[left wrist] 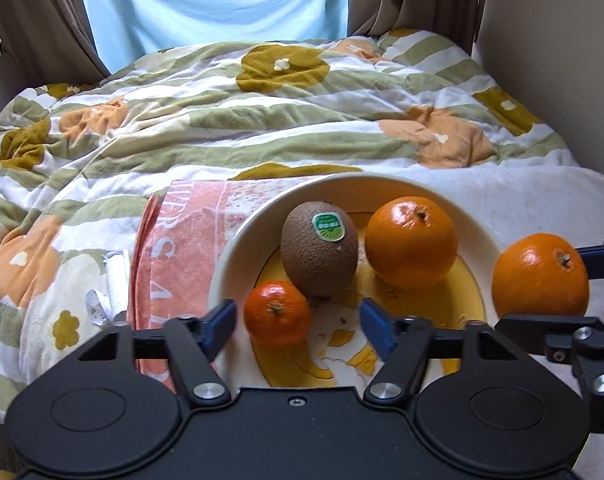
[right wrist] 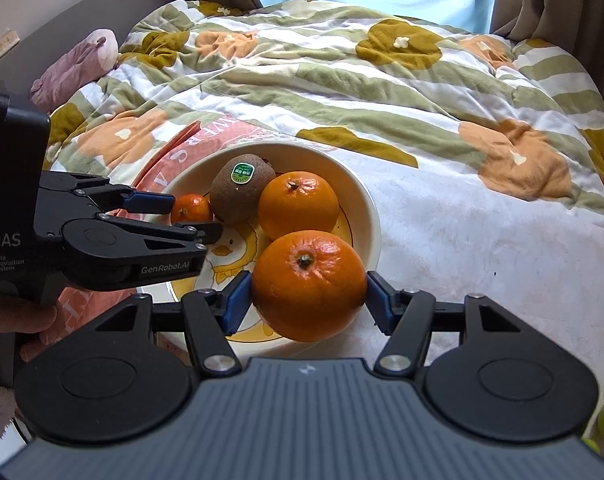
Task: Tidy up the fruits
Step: 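Carry both fruits to the duck bowl and release them inside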
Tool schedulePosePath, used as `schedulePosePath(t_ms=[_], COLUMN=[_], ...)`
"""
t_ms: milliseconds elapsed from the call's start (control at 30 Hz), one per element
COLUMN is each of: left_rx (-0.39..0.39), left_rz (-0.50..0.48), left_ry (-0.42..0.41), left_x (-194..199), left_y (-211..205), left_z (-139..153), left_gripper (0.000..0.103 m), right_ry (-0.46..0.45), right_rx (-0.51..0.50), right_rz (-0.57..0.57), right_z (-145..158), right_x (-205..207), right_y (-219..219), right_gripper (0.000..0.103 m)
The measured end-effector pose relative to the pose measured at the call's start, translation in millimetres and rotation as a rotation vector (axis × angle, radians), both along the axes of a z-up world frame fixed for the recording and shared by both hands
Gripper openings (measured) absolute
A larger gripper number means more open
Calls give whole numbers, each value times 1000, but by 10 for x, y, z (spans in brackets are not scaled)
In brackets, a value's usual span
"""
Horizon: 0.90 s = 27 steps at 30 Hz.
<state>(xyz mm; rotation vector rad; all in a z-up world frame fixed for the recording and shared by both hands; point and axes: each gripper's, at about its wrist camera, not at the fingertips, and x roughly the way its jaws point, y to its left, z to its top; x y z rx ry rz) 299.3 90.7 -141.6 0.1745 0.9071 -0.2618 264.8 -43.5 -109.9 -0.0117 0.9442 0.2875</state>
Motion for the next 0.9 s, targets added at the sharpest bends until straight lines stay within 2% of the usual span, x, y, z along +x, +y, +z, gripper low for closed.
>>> schedulePosePath(t_ms=[33, 100, 433, 633, 900], left_rx=[9, 32, 8, 2, 7], left_rz=[15, 26, 92, 121, 134], left_ry=[-22, -54, -56, -57, -45], left_x=[-24, -58, -160, -202, -252], left_y=[-9, -33, 126, 201, 280], left_z=[39, 123, 322, 350, 316], left_gripper=[103, 103, 103, 103, 103], right_ry=[-3, -5, 15, 24, 27], right_rx=[-1, 3, 6, -9, -34], right_rz=[9, 21, 77, 124, 131], right_z=[12, 23, -113, -242, -326], right_x=[-3, -3, 102, 197, 201], right_y=[0, -5, 23, 158, 227], right_gripper=[76, 76, 76, 76, 78])
